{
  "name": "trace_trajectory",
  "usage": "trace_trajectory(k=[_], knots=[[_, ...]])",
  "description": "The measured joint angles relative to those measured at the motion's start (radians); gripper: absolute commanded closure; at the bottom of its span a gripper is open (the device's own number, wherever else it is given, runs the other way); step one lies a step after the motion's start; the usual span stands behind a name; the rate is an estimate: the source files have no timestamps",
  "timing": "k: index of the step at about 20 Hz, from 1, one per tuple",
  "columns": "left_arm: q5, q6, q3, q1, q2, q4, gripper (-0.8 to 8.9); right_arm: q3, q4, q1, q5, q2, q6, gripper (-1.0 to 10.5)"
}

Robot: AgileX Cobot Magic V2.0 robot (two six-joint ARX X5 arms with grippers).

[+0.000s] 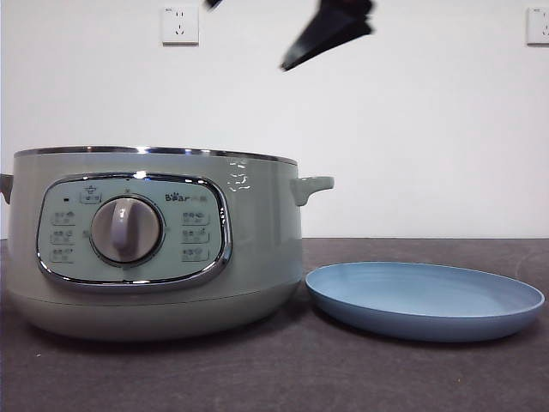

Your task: Take the pumpkin out from the steamer,put the pumpkin in the blue plate,close the lid

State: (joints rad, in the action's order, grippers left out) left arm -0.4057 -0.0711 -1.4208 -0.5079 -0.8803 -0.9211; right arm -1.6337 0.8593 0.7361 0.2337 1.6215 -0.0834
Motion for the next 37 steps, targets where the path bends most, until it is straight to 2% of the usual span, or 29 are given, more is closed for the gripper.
trace_trajectory(k=[3,5,14,18,19,20,22,30,33,37], knots=[[-0.097,0.0,0.0,0.0,0.018,-0.037,8.22,-0.142,0.045,0.065,-0.101,0.141,-0.076,3.1],[-0.119,0.0,0.0,0.0,0.024,-0.063,8.22,-0.176,0.039,0.09,-0.13,0.21,-0.106,3.1],[-0.115,0.0,0.0,0.0,0.021,-0.086,8.22,-0.182,-0.074,0.101,-0.129,0.387,-0.123,3.2],[-0.104,0.0,0.0,0.0,0.021,-0.088,8.22,-0.182,-0.076,0.102,-0.062,0.468,-0.126,3.3],[-0.104,0.0,0.0,0.0,0.021,-0.088,8.22,-0.182,-0.076,0.104,-0.061,0.474,-0.127,4.1],[-0.105,0.0,0.0,0.0,0.021,-0.088,8.22,-0.182,-0.083,0.105,-0.061,0.474,-0.127,5.5],[-0.104,0.0,0.0,0.0,0.021,-0.088,8.22,-0.182,-0.086,0.105,-0.061,0.474,-0.127,9.4],[-0.104,0.0,0.0,0.0,0.021,-0.089,8.22,-0.182,-0.05,0.107,-0.063,0.439,-0.127,9.6],[-0.103,0.0,0.0,0.0,0.018,-0.088,8.22,-0.183,0.059,0.101,-0.137,0.284,-0.127,9.6],[-0.047,0.0,0.0,0.0,-0.02,-0.074,8.22,-0.184,0.268,0.023,-0.169,0.102,-0.123,9.6]])
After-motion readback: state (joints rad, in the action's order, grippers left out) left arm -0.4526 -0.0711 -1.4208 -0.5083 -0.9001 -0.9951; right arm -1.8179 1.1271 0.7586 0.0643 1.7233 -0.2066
